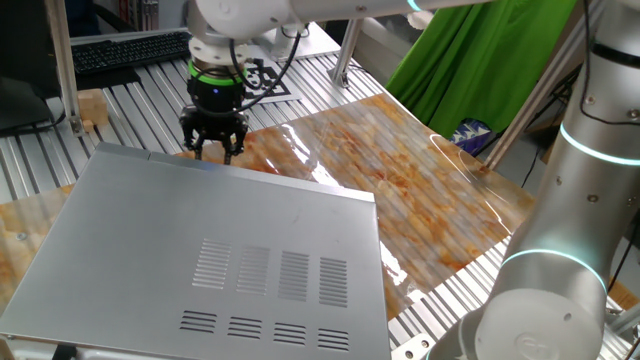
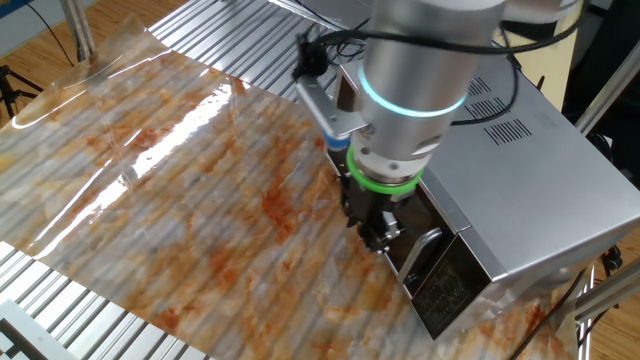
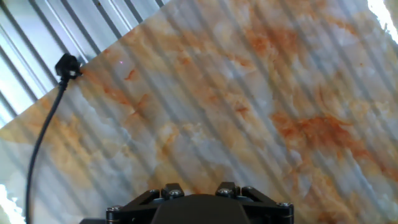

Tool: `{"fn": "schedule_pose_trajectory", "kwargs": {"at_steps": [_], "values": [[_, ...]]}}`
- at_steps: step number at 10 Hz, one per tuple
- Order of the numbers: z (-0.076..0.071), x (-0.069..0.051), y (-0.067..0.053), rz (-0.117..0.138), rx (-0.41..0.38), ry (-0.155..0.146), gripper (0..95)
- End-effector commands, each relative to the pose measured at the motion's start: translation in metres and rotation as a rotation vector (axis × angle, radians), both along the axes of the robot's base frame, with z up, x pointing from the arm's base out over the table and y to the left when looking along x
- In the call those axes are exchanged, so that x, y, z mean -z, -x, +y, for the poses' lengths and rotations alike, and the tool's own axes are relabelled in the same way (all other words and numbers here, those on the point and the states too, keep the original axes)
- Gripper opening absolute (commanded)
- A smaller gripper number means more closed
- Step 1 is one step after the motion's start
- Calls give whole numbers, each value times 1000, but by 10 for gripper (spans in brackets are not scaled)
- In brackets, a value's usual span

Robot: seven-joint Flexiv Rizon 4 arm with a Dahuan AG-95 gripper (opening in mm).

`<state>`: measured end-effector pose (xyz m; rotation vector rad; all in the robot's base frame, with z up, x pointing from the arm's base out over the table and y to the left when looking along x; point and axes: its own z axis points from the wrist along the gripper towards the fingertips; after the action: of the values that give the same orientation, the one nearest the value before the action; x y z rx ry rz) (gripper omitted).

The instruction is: Open the microwave door

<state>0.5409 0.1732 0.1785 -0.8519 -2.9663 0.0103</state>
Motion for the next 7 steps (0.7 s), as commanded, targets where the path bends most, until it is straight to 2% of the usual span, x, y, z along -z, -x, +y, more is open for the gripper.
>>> {"fn": "schedule_pose_trajectory", "kwargs": {"at_steps": [1, 4, 7], "values": [[7, -4, 2, 4, 3, 0, 570], [18, -9, 5, 5, 3, -10, 570], [34, -13, 9, 7, 26, -14, 570]]}}
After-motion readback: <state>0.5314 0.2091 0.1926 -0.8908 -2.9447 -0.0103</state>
